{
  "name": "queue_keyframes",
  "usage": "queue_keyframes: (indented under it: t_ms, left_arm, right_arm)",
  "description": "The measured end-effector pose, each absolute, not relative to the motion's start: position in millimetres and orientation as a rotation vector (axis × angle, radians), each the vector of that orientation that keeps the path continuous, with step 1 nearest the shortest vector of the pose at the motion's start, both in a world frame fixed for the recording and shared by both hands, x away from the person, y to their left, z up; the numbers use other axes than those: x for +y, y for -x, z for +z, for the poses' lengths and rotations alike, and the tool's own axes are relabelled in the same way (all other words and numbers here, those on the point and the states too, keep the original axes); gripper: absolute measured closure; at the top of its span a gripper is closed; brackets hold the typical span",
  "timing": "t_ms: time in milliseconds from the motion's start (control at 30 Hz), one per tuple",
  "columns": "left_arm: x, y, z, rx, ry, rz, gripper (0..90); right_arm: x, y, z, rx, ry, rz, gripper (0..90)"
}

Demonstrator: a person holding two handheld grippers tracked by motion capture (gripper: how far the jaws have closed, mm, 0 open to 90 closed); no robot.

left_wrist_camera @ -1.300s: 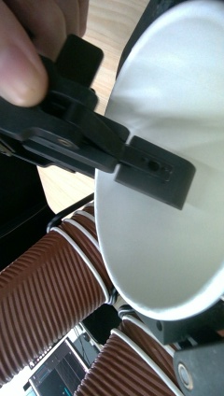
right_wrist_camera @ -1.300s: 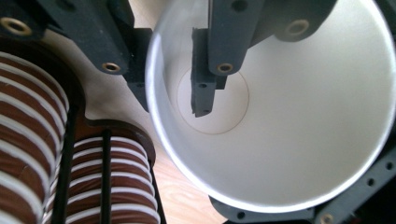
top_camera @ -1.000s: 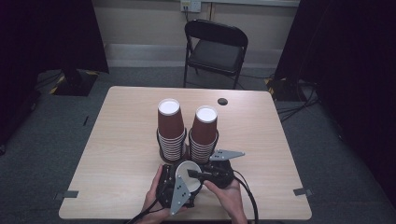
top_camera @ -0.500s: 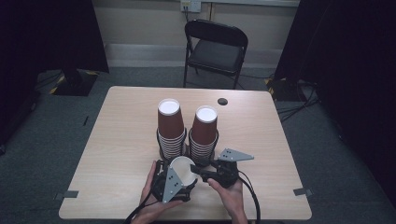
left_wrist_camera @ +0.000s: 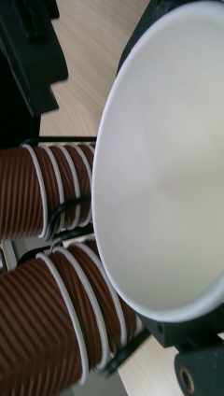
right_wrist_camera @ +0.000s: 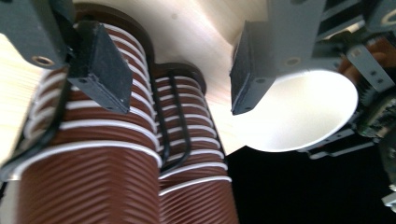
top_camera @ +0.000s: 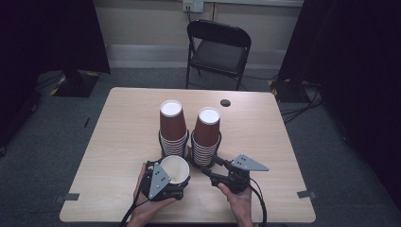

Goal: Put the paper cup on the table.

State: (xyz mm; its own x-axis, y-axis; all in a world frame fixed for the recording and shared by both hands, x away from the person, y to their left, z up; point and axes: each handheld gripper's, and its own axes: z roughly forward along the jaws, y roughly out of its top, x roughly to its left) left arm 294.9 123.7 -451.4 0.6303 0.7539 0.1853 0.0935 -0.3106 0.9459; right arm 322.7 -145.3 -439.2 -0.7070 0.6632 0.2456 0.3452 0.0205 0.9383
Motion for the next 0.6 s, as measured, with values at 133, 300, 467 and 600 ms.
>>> queue_keyframes:
  t_ms: [133, 300, 467, 600]
  left_arm:
    - [130, -299, -452, 0.714, -1.778, 0.757, 6.5]
    - [140, -304, -449, 0.747, -1.748, 0.755, 6.6]
    - [151, -307, -447, 0.781, -1.723, 0.753, 6.4]
    - [160, -311, -445, 0.801, -1.716, 0.768, 6.4]
  right_arm:
    - [-152, -319, -443, 1.984, -1.054, 1.73, 35.1]
    - [-163, -316, -447, 1.912, -1.078, 1.704, 32.1]
    - [-171, -313, -451, 1.875, -1.103, 1.676, 27.6]
    - [-177, -311, -454, 1.849, -1.124, 1.654, 23.8]
